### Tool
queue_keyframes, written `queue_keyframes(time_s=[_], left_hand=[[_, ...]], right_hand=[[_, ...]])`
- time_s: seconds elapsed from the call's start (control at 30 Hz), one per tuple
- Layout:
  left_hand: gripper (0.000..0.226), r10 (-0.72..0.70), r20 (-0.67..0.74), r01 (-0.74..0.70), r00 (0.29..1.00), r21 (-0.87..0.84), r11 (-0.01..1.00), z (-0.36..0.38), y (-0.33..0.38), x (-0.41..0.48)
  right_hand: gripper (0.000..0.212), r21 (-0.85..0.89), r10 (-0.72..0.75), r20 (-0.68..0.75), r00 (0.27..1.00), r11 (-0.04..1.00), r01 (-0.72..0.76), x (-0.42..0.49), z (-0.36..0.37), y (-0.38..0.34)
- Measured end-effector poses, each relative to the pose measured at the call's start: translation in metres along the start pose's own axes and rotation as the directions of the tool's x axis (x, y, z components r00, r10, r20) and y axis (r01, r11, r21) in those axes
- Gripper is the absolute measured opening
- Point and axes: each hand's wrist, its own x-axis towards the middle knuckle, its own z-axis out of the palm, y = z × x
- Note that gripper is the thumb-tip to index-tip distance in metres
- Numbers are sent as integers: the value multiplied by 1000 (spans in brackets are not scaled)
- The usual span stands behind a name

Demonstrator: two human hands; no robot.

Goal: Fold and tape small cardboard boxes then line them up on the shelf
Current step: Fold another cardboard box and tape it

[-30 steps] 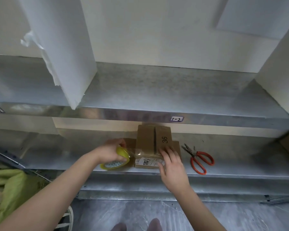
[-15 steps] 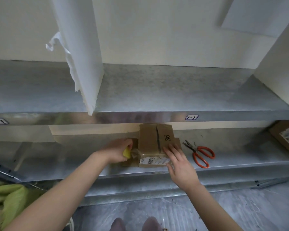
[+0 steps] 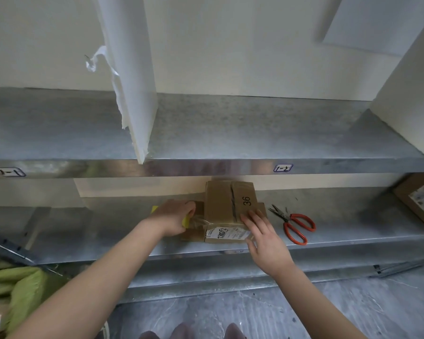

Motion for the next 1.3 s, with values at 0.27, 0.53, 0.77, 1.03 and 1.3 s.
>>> queue_keyframes(time_s=[0.27,0.53,0.77,1.03,1.3], left_hand=[[67,-147,129,186,981,-373,909,20,-1,-14],[41,-140,160,201,977,-487,850,3,0,-13],[14,-124,119,164,985,-430,888,2,0,-11],[8,-124,12,122,992,-314,941,12,4,-4],[5,-102,-43,94,994,-155,983,11,12,1]], right_hand=[[58,50,11,-10,1000,999,-11,1,2,-3],[55,48,5,-16,1000,999,-4,2,2,-1],[56,57,11,-10,1000,998,-10,2,2,0],[56,70,23,12,1000,997,-24,2,2,-1],[56,69,36,29,999,997,-38,3,2,-1]])
